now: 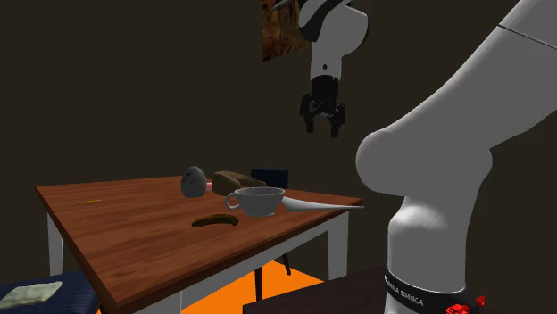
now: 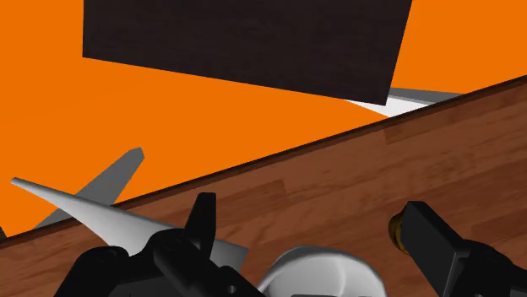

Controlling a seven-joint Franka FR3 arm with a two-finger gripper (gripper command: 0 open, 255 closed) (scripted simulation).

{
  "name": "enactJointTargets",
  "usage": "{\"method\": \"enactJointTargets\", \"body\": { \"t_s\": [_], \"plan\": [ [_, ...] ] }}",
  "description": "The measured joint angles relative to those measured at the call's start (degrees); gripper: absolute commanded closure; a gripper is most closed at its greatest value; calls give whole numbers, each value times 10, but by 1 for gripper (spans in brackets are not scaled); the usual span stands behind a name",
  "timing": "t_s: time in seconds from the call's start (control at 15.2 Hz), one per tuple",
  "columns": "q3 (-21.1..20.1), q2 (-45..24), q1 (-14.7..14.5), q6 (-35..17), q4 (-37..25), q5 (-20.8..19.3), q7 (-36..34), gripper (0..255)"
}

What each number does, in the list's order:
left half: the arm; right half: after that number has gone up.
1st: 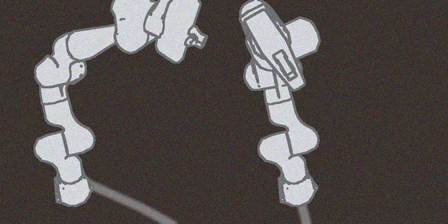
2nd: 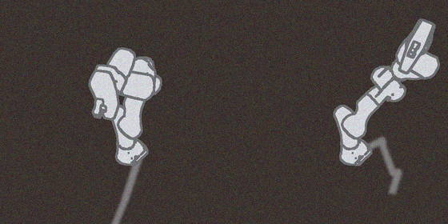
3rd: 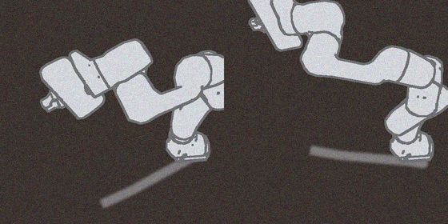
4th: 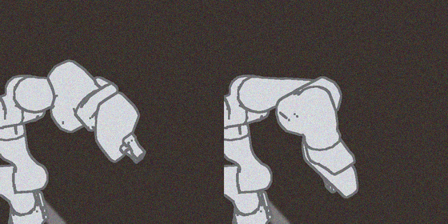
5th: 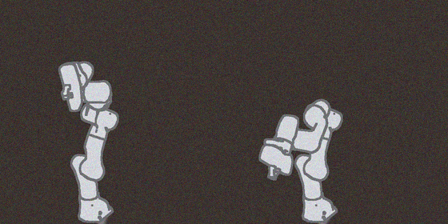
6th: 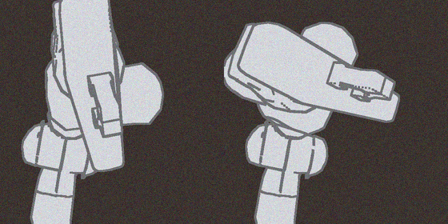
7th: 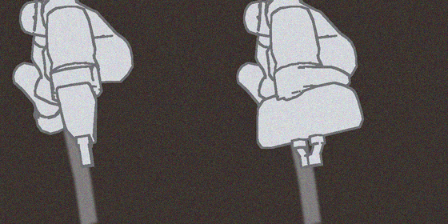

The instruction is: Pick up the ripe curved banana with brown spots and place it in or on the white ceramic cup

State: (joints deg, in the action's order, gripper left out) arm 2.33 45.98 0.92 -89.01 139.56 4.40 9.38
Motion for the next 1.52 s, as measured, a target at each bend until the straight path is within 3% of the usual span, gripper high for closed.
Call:
{"method": "enactJointTargets", "body": {
  "t_s": [0.2, 0.66, 1.19, 1.52],
  "plan": [
    [-11, -11, -8, -25, 11, 7, -3, 0],
    [-62, -68, -46, -147, 55, 33, -8, 0],
    [-133, -193, -88, -308, 66, 53, -27, 0],
    [-176, -290, -103, -400, 47, 42, -46, 0]
  ]
}}
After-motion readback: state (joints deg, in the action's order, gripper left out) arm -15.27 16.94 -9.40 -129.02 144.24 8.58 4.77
